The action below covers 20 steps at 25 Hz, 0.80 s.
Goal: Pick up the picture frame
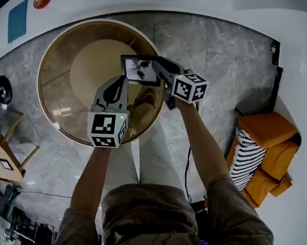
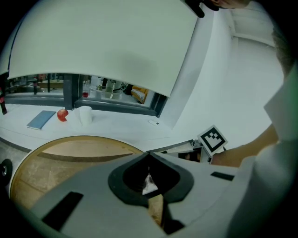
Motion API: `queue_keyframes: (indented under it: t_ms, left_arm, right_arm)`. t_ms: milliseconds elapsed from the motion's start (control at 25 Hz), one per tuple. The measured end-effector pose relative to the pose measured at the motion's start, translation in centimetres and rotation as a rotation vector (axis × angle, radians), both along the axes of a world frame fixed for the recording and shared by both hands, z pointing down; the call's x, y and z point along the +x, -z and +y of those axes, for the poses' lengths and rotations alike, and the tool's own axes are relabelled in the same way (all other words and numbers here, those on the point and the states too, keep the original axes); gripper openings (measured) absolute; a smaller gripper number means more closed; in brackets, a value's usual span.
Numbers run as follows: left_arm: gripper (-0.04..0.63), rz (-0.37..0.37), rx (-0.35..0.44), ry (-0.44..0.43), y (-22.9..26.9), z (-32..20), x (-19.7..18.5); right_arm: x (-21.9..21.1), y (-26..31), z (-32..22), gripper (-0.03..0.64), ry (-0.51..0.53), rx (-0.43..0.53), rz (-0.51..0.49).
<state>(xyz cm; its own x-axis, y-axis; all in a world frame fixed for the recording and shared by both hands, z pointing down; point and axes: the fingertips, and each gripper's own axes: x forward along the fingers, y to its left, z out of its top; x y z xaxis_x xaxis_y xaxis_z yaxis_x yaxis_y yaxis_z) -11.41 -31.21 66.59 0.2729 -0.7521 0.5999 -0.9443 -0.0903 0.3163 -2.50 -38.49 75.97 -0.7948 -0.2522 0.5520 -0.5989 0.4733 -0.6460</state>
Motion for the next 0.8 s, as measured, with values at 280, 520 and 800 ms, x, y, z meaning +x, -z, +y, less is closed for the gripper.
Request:
queue_keyframes:
  t_ms: [280,520,800]
  left_arm:
    - [0.018,0.016,-0.015,0.017,3.1,1.7,-0.2]
    - [0.018,0.024,-0.005,0.036,7.6,2.7,-0.5]
    - [0.018,0.022,0.031,0.032,14.5,4.7,-0.5]
  right_arm:
    - [-0.1,5.1,2.1,0.082,-0.013,0.048,0.028]
    - [0.3,10.2,3.2,0.08,0.0,0.092,0.052]
    - [1.9,18.7,4.5,0.08,-0.039,0.165,0.054]
